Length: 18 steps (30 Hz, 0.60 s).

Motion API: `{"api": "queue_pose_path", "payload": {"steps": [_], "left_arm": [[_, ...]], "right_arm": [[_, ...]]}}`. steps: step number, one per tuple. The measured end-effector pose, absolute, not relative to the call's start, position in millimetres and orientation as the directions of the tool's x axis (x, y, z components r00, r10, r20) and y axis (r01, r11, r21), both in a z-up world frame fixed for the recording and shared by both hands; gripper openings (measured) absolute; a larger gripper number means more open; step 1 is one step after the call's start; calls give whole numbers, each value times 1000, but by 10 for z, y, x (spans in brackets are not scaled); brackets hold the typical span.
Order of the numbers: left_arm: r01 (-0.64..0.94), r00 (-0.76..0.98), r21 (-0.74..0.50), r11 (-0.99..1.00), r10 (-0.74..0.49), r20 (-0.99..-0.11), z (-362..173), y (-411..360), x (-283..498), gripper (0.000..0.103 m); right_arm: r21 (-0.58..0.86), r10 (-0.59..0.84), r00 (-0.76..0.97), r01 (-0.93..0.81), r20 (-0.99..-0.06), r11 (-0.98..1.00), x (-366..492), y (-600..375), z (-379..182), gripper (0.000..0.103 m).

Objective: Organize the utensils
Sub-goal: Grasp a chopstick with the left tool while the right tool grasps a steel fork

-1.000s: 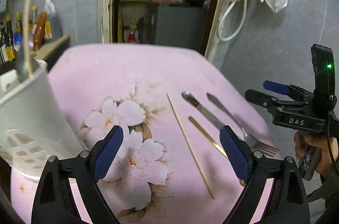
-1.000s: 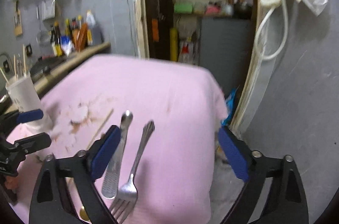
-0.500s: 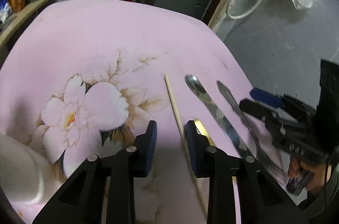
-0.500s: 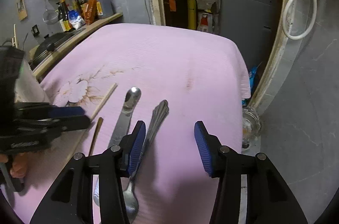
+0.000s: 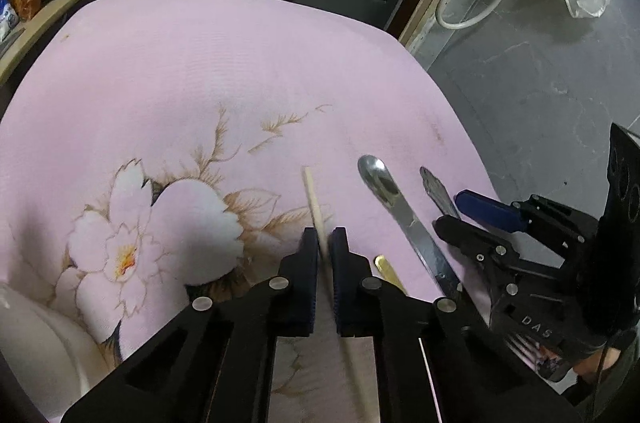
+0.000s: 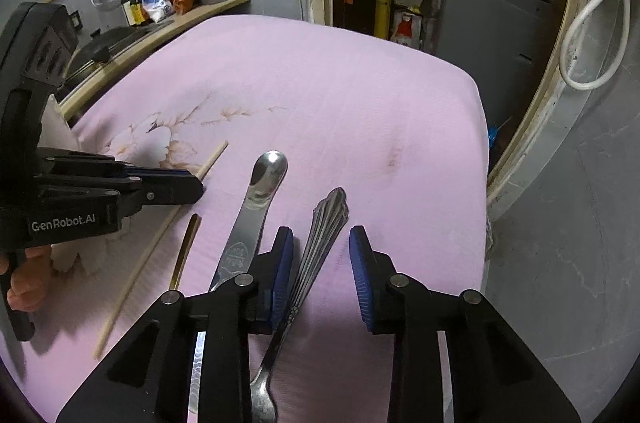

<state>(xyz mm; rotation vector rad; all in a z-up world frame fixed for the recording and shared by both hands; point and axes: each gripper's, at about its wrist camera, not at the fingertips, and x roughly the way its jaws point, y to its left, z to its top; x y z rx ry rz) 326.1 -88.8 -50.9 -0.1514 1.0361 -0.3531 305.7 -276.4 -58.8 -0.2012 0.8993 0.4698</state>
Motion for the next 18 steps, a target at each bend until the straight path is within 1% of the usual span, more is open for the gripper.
{"api": "queue_pose_path", "payload": {"steps": [5, 8, 10, 12, 15, 18], "left_arm": [[222, 456, -274, 936, -348, -819, -527, -865, 3183, 3], [221, 444, -263, 939, -337, -830, -540, -892, 3188, 3], [224, 442, -246, 943, -323, -837, -532, -928, 3198, 3], [223, 450, -238, 945, -316, -835, -539, -981, 3201, 3], [221, 464, -276, 935, -350, -814, -534, -988, 3164, 2], [240, 517, -295, 925, -379, -767, -441, -944, 3056, 2]], "right_arm": [[-25, 258, 512, -481, -819, 876, 3037, -2683, -597, 27], [-4, 259, 495, -469, -830, 883, 3097, -2685, -595, 27], [-14, 250, 504, -462, -827, 887, 3084, -2677, -595, 24], [-25, 238, 521, -448, -820, 894, 3063, -2678, -597, 16], [-8, 242, 524, -428, -816, 904, 3061, -2687, -585, 13], [21, 267, 535, -421, -802, 907, 3017, -2725, -566, 12]]}}
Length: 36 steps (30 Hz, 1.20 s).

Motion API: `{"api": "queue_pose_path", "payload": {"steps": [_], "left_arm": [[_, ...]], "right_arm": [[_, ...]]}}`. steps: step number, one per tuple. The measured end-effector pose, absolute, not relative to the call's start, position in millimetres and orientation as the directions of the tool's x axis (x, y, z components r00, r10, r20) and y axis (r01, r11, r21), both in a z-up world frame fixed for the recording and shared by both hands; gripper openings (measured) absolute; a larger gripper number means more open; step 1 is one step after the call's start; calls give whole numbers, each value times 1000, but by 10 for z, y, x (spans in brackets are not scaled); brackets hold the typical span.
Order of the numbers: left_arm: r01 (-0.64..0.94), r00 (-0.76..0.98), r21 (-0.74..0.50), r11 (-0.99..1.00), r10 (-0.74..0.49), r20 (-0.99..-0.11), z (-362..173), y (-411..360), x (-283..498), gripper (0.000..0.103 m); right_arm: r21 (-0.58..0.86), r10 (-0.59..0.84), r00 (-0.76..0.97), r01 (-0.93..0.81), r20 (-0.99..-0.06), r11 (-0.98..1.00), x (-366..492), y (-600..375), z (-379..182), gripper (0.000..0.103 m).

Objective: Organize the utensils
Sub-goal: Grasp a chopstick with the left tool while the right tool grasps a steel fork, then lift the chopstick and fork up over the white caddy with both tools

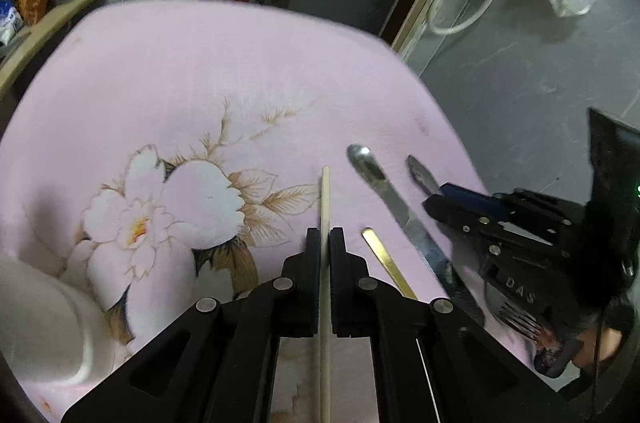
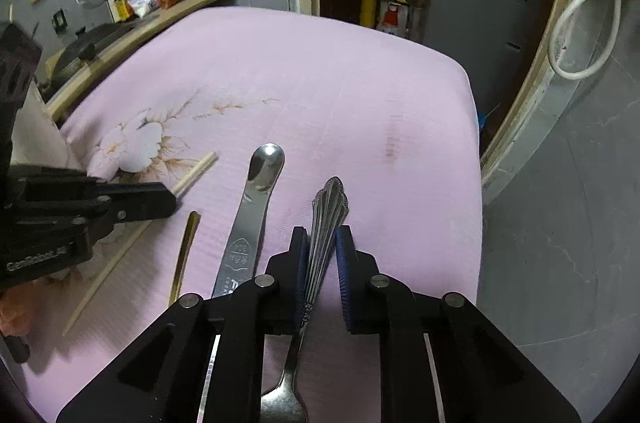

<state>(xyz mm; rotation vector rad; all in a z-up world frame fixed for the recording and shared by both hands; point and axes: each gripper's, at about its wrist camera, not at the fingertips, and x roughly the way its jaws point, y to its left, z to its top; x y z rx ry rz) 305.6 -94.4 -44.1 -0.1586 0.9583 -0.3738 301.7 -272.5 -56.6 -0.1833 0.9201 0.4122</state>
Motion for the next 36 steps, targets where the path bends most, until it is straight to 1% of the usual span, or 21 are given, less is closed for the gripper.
{"api": "queue_pose_path", "payload": {"steps": [2, 3, 6, 8, 10, 12, 14, 19, 23, 30, 36], "left_arm": [[260, 571, -305, 916, -401, -716, -337, -892, 2925, 2], [268, 598, -306, 914, -407, -691, -279, -862, 2857, 2], [286, 680, -294, 912, -409, -608, -118, -785, 2635, 2], [297, 718, -278, 913, -406, -566, -50, -755, 2513, 2], [297, 732, -281, 913, -406, -547, -22, -723, 2430, 2], [291, 736, -298, 909, -411, -538, -18, -685, 2400, 2], [283, 744, -317, 905, -416, -523, -16, -644, 2346, 2], [269, 772, -345, 899, -415, -481, 43, -522, 2194, 2], [275, 806, -349, 896, -412, -425, 142, -413, 2029, 2], [299, 866, -343, 890, -405, -294, 372, -317, 1836, 2], [291, 897, -344, 893, -380, -228, 643, -117, 1776, 2]], "right_arm": [[66, 304, 543, -413, -783, 908, 2975, -2772, -527, 11], [84, 324, 559, -411, -763, 908, 2911, -2801, -491, 9], [45, 330, 634, -422, -699, 906, 2700, -2754, -388, 9], [13, 339, 694, -429, -636, 903, 2502, -2714, -300, 9], [-28, 325, 739, -421, -590, 907, 2368, -2678, -240, 9], [-1, 346, 752, -418, -562, 908, 2295, -2689, -192, 9], [17, 361, 750, -423, -554, 906, 2269, -2701, -168, 9], [28, 385, 783, -427, -488, 904, 2082, -2641, -131, 9], [23, 380, 824, -409, -419, 912, 1880, -2653, -107, 9], [-11, 348, 904, -362, -250, 932, 1579, -2598, 69, 9], [-8, 370, 919, -374, -133, 927, 1589, -2461, 354, 9]]}}
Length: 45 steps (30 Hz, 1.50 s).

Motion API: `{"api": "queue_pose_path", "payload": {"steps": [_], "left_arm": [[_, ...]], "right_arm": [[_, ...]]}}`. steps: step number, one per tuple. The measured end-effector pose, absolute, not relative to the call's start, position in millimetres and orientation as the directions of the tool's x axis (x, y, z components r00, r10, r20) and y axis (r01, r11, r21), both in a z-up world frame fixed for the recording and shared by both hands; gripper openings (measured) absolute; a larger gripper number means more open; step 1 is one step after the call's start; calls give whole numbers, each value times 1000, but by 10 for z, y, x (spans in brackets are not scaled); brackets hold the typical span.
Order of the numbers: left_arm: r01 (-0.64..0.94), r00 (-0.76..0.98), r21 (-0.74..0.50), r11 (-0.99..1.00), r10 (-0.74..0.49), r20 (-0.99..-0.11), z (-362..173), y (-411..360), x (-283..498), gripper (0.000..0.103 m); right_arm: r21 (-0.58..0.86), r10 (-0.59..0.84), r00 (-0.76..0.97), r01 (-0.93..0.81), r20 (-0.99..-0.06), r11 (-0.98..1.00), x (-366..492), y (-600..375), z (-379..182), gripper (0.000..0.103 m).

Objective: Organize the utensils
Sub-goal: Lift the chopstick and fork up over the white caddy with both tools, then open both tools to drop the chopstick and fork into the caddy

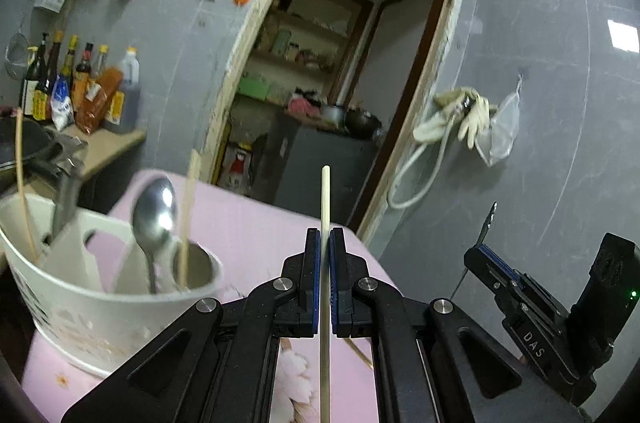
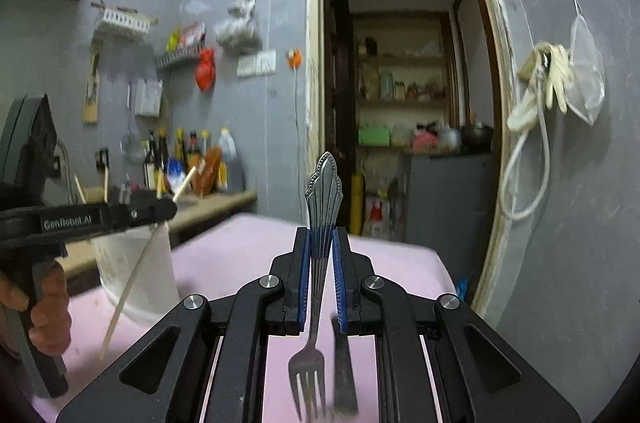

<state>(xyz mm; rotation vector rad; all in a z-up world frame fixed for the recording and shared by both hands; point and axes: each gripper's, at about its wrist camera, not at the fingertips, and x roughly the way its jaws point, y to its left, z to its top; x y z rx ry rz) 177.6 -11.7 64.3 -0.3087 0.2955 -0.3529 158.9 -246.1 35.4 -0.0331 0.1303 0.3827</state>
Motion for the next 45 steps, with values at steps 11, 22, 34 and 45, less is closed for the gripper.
{"api": "queue_pose_path", "payload": {"steps": [11, 22, 34, 45], "left_arm": [[173, 963, -370, 913, -235, -131, 1090, 761, 1797, 2], [18, 998, -438, 899, -45, -52, 1175, 1699, 1905, 2], [-84, 996, -400, 912, 92, -1, 936, 1814, 2057, 2], [-114, 990, -300, 947, 132, 42, 696, 1566, 1975, 2]], "right_arm": [[22, 521, 853, -520, -39, 854, 1854, -1921, 825, 9], [54, 677, 735, -678, 38, 733, 2004, -1184, 1207, 9], [42, 720, 694, -720, 17, 693, 2050, -768, 1061, 9], [89, 707, 704, -702, -67, 707, 2242, -703, 626, 9]]}}
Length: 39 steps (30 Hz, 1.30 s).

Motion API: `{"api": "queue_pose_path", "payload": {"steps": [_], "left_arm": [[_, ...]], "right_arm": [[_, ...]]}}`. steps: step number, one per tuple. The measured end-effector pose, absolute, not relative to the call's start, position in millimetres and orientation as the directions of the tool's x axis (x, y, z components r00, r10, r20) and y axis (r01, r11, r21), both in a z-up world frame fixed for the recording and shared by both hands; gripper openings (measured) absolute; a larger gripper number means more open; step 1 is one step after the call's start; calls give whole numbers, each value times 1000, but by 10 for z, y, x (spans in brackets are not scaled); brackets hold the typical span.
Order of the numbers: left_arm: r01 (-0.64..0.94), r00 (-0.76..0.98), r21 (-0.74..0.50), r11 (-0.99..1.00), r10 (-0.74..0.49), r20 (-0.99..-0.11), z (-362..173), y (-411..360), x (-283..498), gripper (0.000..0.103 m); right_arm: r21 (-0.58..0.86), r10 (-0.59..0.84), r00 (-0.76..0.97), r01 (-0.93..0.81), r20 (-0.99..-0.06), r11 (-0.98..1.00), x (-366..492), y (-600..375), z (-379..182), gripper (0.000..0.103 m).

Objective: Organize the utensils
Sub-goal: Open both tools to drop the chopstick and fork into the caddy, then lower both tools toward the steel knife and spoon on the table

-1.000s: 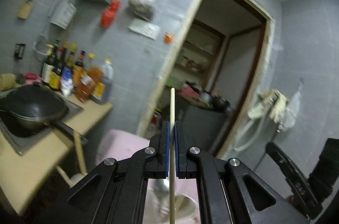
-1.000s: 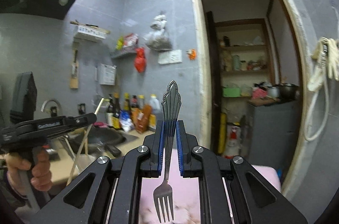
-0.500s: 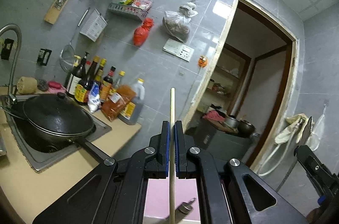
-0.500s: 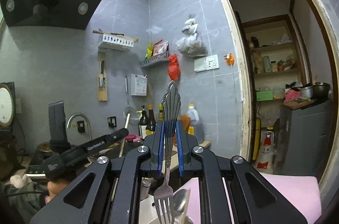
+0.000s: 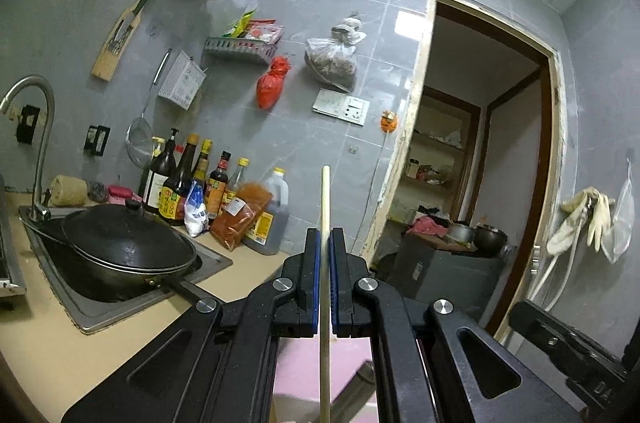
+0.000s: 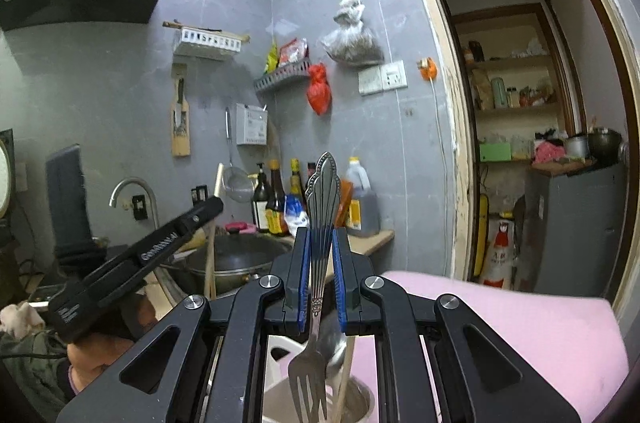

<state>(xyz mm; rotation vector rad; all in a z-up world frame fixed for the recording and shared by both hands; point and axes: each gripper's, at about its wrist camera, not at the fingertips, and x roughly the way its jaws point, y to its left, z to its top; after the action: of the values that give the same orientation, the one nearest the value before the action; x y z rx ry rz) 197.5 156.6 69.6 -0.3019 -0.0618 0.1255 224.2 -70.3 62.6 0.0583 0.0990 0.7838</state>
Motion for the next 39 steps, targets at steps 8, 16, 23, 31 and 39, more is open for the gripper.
{"api": "queue_pose_path", "payload": {"steps": [8, 16, 23, 31, 39], "left_arm": [[-85, 995, -248, 965, 96, 33, 649, 1444, 1847, 3], [-57, 998, -250, 966, 51, -29, 662, 1456, 1789, 11], [-21, 998, -281, 960, 4, -62, 769, 1442, 1664, 39], [-25, 992, -220, 975, -4, -129, 832, 1101, 1543, 78], [9, 983, -175, 985, -41, -179, 682, 619, 1505, 96]], "right_arm": [[94, 709, 695, -703, -121, 705, 2230, -695, 478, 10], [105, 712, 690, -705, -131, 702, 2193, -714, 435, 21], [103, 688, 720, -680, -92, 726, 2104, -825, 552, 28], [81, 575, 814, -570, -79, 818, 1962, -1189, 647, 54], [56, 411, 906, -408, -101, 911, 1828, -1761, 664, 97]]}}
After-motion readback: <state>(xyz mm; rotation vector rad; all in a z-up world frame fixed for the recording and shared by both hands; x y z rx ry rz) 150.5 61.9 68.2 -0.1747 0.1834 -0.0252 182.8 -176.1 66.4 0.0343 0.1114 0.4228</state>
